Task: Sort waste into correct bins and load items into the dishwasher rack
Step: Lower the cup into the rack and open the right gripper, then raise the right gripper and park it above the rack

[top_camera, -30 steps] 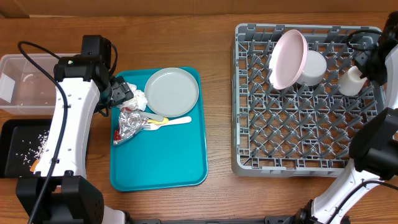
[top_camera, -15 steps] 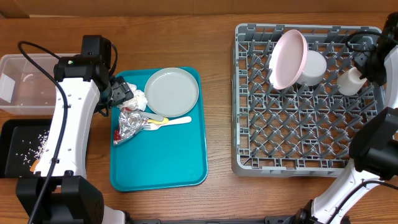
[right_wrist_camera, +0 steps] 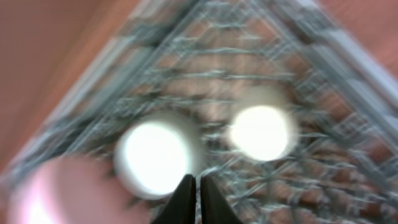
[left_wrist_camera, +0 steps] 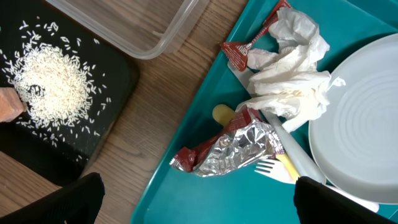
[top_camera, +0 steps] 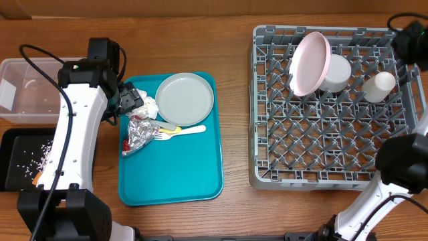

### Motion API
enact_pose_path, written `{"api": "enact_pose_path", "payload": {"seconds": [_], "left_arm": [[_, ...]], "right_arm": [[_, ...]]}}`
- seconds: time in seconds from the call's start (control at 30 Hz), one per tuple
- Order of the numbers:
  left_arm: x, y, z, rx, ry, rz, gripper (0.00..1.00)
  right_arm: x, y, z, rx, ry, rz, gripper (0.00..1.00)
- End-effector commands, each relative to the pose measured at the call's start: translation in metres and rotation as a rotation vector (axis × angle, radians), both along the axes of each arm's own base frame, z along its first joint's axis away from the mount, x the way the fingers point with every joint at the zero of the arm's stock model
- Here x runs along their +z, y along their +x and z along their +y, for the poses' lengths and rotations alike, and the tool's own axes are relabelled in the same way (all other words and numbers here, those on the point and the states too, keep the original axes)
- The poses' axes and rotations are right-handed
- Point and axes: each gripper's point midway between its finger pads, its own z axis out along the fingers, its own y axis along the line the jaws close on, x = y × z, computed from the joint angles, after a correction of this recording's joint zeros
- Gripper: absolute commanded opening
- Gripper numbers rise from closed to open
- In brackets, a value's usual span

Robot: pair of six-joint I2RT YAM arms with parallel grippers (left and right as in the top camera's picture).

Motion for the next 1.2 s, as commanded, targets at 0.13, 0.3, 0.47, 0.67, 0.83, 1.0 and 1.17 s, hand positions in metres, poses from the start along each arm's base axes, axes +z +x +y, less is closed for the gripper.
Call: {"api": "enact_pose_path", "payload": {"seconds": [0.13,0.3,0.47,0.67,0.83,1.0,1.17], "left_arm": [[0.011,0.004,-0.001,0.017,-0.004,-0.04,1.0],[0.011,0.004,-0.001,0.018,-0.004,-0.04,1.0],[0.011,0.004,-0.001,0.017,-0.004,-0.04,1.0],[0.011,0.004,-0.001,0.017,-0.004,-0.04,1.0],[0.011,0.004,-0.001,0.017,-0.004,-0.04,1.0],[0.011,0.004,-0.001,0.018,-0.004,-0.04,1.0],[0.011,0.004,-0.001,0.017,-0.004,-0.04,1.0]], "right_arm": [[0.121,-0.007,0.135,0.587,0.252,-0.404,0.23],[0.134,-0.015,0.194,0.763,0.227,-0.431,1.0],[0.121,-0.012,0.255,0.895,0.229,-0.399,1.0],[0.098,0.008,0.302,0.975,0.084,-0.397,1.0],[0.079,0.016,0.319,0.989,0.009,-0.362,1.0],[0.071,0.019,0.313,0.964,-0.052,-0.328,1.0],[0.071,0.019,0.313,0.964,-0.052,-0.328,1.0]]}}
